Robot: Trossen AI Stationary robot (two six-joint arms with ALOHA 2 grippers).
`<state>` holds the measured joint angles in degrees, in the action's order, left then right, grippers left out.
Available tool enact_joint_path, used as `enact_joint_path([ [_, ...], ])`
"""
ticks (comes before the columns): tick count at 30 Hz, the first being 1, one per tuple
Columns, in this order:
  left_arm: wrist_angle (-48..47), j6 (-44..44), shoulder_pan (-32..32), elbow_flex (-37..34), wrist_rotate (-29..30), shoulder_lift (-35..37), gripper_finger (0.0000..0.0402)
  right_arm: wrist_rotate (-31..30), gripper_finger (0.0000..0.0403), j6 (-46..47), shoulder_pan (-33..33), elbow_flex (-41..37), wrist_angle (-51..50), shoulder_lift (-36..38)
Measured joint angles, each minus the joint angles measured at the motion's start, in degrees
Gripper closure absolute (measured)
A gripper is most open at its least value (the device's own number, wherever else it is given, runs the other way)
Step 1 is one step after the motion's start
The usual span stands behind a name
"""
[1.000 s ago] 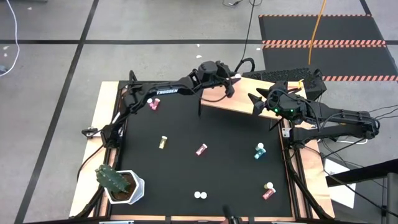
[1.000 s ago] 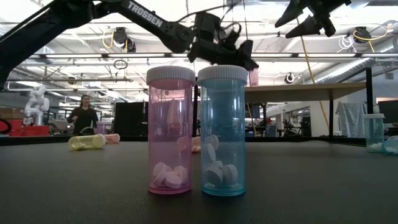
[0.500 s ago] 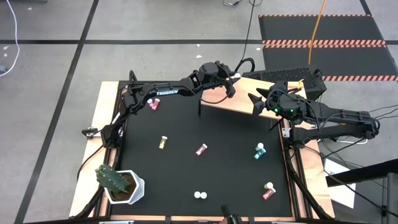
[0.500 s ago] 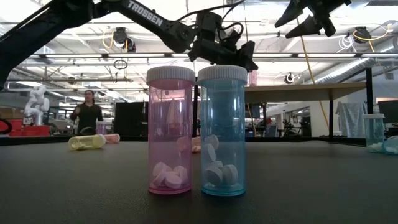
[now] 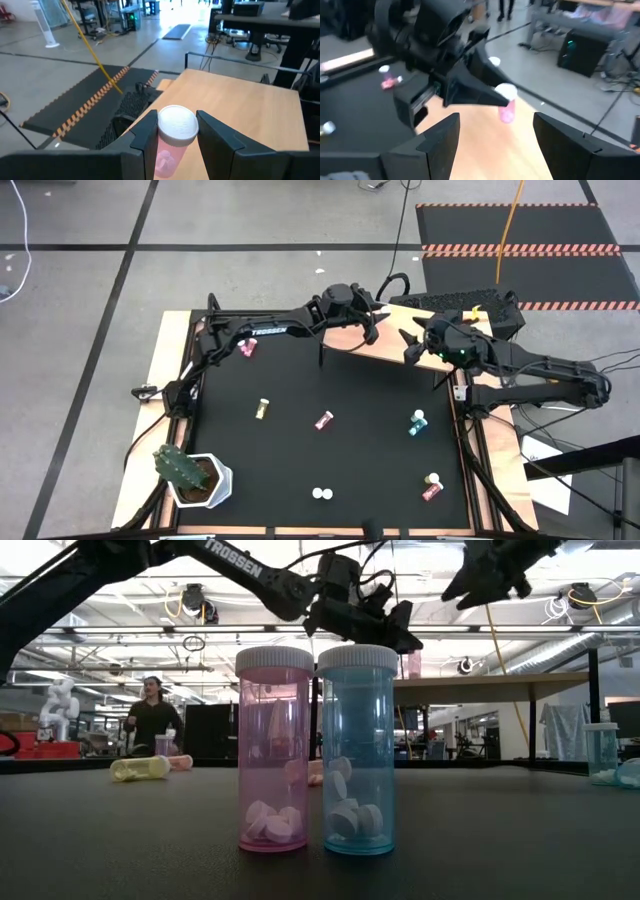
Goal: Pick and place medicine bottles onto shelf by color
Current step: Put the middle left pink pill bottle on the shelf
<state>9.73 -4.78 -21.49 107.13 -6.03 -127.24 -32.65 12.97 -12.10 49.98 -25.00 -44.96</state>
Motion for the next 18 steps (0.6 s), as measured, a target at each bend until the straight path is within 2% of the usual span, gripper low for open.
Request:
enact_joint_path([
  [4,-6.2,-3.5,1.2,0.0,-0.1,2.7,0.0281,7.9,0.0156,0.0,-3.1,0.0,3.2,-1.7],
  [10,-14.1,-5.6,3.6,-0.1,-0.4,3.1,0.0281,18.4,0.0156,2.1,-10.1,0.1,7.2,-4.2],
  [15,-15.6,-8.7,6.2,0.0,4.6,3.6,0.0281,27.3,0.0156,8.9,-16.5,3.9,3.6,-8.6],
  [18,-15.9,-10.5,7.4,0.0,7.7,3.5,0.0281,30.0,0.0156,9.9,-18.0,9.2,-2.0,-12.8],
])
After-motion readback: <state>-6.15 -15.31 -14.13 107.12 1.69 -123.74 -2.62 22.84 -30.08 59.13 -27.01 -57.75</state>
